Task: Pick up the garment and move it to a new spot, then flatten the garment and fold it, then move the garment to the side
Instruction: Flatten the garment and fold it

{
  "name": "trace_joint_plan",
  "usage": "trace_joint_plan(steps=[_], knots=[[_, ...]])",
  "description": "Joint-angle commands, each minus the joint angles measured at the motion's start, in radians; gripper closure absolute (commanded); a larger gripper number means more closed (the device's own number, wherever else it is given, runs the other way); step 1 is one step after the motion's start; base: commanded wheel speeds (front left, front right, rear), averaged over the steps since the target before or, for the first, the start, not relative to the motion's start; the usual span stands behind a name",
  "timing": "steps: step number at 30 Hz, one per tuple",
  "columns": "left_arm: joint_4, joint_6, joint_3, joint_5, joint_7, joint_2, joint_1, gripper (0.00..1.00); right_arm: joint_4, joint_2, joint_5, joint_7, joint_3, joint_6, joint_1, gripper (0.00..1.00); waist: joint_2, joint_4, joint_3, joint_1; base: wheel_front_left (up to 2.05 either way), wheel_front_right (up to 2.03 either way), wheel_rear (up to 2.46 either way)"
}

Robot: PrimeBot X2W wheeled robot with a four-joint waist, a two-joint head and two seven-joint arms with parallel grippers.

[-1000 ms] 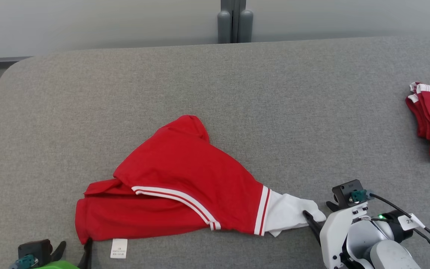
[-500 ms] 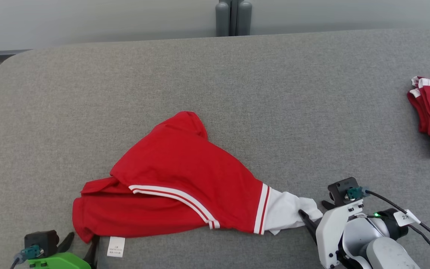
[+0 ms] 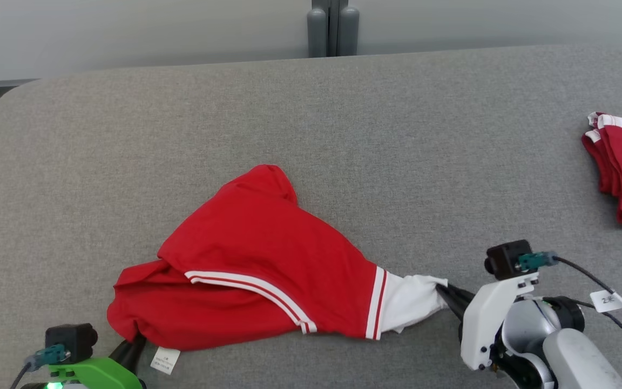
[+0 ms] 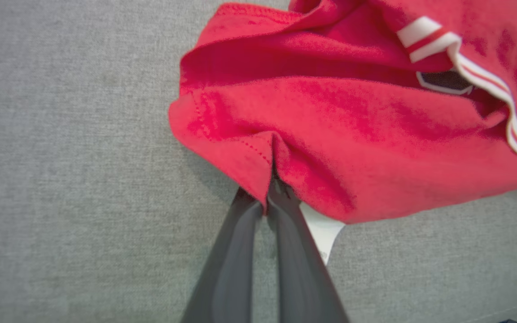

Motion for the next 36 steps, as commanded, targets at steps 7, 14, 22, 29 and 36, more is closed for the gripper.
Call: trace_joint_plan(steps=[7,14,22,29,36], knots=[[-0.35,-0.004,0.073,-0.152,0.065,0.09,0.142,1.0,-0.251,-0.009,0.17,0.027,-0.165,-0.001,0.051,1.0,0.0,-0.013,-0.073,0.0,0.0,0.0,0.0],[-0.888,0.029,0.181,-0.346,0.185,0.152,0.227,1.0,-0.584,0.017,0.267,0.112,-0.369,-0.001,0.072,1.0,0.0,-0.039,-0.108,0.0,0.0,0.0,0.0],[-1.231,0.106,0.292,-0.522,0.35,0.265,0.046,1.0,-0.829,0.019,0.313,0.264,-0.534,-0.001,-0.148,1.0,0.0,-0.09,-0.068,0.0,0.0,0.0,0.0],[-1.097,0.154,0.304,-0.641,0.491,0.376,-0.307,1.0,-0.73,0.067,0.221,0.45,-0.486,-0.001,-0.501,1.0,0.0,-0.105,0.076,0.0,0.0,0.0,0.0],[-0.7,0.132,0.187,-0.571,0.494,0.346,-0.759,1.0,-0.43,0.131,0.007,0.412,-0.385,-0.001,-0.894,1.0,0.0,-0.093,0.304,0.0,0.0,0.0,0.0]])
